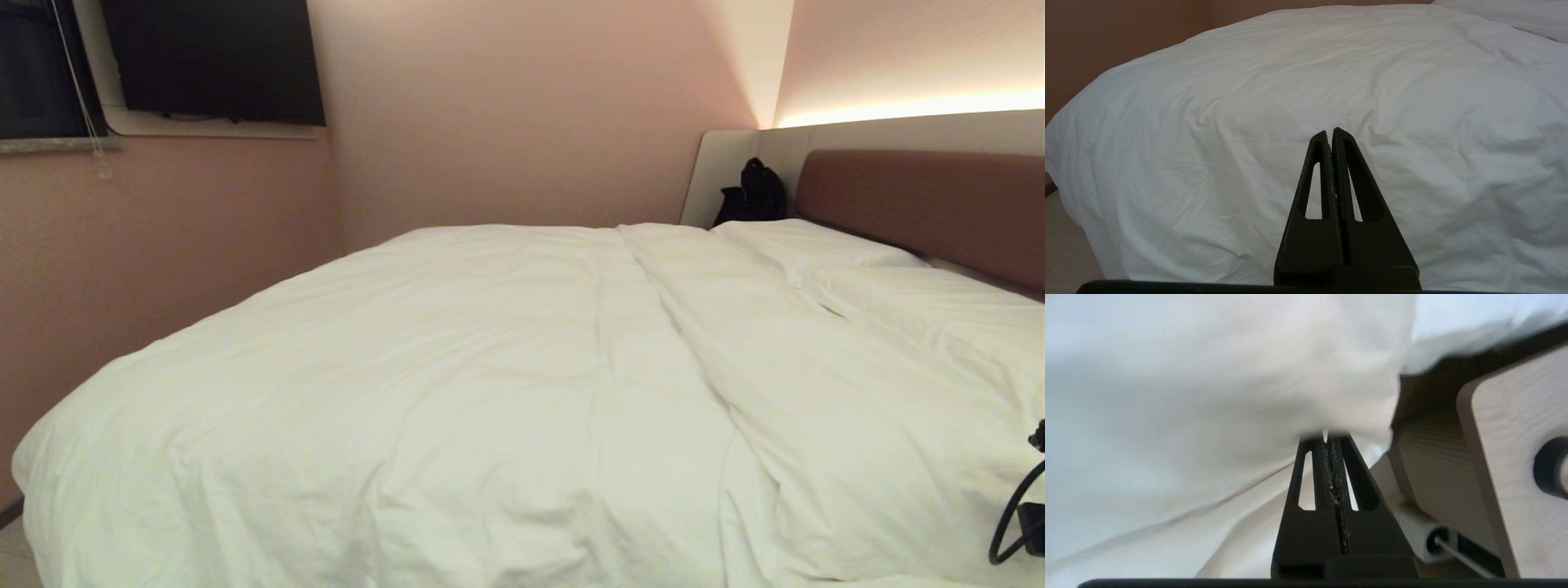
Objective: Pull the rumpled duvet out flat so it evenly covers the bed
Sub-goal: Flatten the corners of the folded blanket
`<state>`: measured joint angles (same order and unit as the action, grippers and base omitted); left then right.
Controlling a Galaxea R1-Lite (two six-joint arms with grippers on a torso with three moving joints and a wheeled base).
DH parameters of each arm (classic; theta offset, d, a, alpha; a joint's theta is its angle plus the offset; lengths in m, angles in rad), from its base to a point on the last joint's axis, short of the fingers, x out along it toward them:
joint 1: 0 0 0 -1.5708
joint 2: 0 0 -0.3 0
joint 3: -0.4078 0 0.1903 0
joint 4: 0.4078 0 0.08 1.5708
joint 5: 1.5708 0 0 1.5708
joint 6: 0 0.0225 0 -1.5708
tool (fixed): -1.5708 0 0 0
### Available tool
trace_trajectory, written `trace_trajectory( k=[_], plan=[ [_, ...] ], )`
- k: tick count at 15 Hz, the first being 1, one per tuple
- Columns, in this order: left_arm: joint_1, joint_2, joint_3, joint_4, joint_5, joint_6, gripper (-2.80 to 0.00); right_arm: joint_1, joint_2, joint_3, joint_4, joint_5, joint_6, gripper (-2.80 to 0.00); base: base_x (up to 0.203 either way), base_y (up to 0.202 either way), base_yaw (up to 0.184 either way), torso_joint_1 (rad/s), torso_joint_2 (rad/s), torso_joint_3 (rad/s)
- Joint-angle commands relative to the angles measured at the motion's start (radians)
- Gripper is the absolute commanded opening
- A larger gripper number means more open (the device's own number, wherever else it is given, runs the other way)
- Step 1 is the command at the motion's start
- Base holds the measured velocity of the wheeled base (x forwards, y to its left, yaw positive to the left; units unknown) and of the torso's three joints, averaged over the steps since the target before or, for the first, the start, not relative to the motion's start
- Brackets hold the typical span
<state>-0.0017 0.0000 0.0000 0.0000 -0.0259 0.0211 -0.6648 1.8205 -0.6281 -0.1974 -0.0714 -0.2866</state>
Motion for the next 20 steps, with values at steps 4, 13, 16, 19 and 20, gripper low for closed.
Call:
trace_trajectory(
  k=[4,13,16,19,20],
  plan=[
    [0.0,0.0,0.0,0.0,0.0,0.0,-2.8,0.063,-0.448,-0.086,0.785,0.279,-0.005,-2.8,0.0,0.0,0.0,0.0,0.0,0.0],
    [0.0,0.0,0.0,0.0,0.0,0.0,-2.8,0.144,-0.39,-0.025,0.885,0.244,-0.019,-2.8,0.0,0.0,0.0,0.0,0.0,0.0],
    [0.0,0.0,0.0,0.0,0.0,0.0,-2.8,0.149,-0.374,0.02,0.796,0.19,-0.038,-2.8,0.0,0.0,0.0,0.0,0.0,0.0],
    [0.0,0.0,0.0,0.0,0.0,0.0,-2.8,0.151,-0.311,0.109,0.597,0.121,-0.08,-2.8,0.0,0.0,0.0,0.0,0.0,0.0],
    [0.0,0.0,0.0,0.0,0.0,0.0,-2.8,0.151,-0.283,0.111,0.584,0.112,-0.091,-2.8,0.0,0.0,0.0,0.0,0.0,0.0]
  ],
)
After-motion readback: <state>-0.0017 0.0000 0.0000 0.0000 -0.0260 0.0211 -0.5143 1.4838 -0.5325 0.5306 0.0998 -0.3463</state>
